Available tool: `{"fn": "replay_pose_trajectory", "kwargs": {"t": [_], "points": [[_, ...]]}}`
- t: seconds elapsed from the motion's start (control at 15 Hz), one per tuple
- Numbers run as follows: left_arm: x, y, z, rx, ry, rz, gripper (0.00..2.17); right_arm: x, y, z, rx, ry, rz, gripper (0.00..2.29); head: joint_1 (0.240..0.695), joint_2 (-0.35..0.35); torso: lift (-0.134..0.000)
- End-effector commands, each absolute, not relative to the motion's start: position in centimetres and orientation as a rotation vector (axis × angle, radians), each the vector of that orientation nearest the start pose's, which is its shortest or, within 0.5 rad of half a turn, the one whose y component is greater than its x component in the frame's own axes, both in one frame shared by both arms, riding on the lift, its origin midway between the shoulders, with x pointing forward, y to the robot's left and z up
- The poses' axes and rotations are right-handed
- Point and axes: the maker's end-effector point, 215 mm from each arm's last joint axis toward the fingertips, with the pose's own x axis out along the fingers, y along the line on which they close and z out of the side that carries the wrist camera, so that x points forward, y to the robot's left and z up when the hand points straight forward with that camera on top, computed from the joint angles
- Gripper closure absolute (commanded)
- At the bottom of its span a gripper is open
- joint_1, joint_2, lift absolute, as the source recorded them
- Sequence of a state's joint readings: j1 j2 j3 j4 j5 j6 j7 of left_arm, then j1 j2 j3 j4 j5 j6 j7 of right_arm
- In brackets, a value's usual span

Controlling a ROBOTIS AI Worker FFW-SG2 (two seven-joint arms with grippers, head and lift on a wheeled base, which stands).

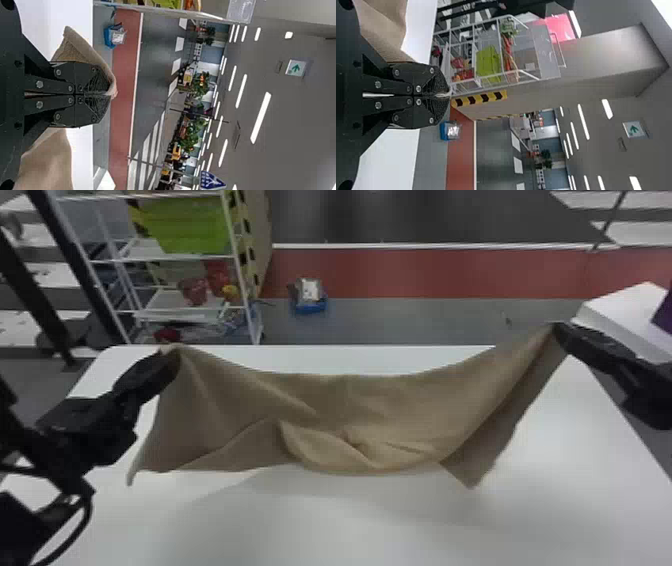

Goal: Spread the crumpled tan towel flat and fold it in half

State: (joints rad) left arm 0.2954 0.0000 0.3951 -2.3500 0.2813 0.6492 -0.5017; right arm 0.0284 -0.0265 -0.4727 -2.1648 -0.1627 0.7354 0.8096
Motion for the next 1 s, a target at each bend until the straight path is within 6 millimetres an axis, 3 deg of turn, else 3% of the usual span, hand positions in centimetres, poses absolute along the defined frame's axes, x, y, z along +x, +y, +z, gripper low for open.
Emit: {"fn": "replay_pose_trajectory", "kwargs": {"t": [0.0, 0.2, 0.4, 0.73, 0.93], "points": [[46.6, 30.4, -22.2, -0.185, 0.045, -0.237, 1.67, 51.2, -35.3, -18.7, 0.188, 0.026, 0.359, 2.13, 0.647, -0.003, -0.124], [46.1, 33.0, -19.5, -0.188, -0.015, -0.193, 1.67, 50.4, -41.4, -15.8, 0.202, -0.014, 0.269, 2.13, 0.603, -0.059, -0.124], [45.2, 35.2, -18.0, -0.224, -0.049, -0.171, 1.67, 49.2, -44.5, -15.4, 0.24, -0.017, 0.247, 2.13, 0.574, -0.09, -0.124], [46.9, 33.3, -18.8, -0.247, -0.001, -0.208, 1.67, 51.0, -42.9, -17.7, 0.249, 0.049, 0.268, 2.13, 0.563, -0.107, -0.124], [47.7, 32.4, -21.1, -0.239, 0.051, -0.212, 1.66, 52.3, -40.8, -19.8, 0.245, 0.081, 0.296, 2.13, 0.57, -0.108, -0.124]]}}
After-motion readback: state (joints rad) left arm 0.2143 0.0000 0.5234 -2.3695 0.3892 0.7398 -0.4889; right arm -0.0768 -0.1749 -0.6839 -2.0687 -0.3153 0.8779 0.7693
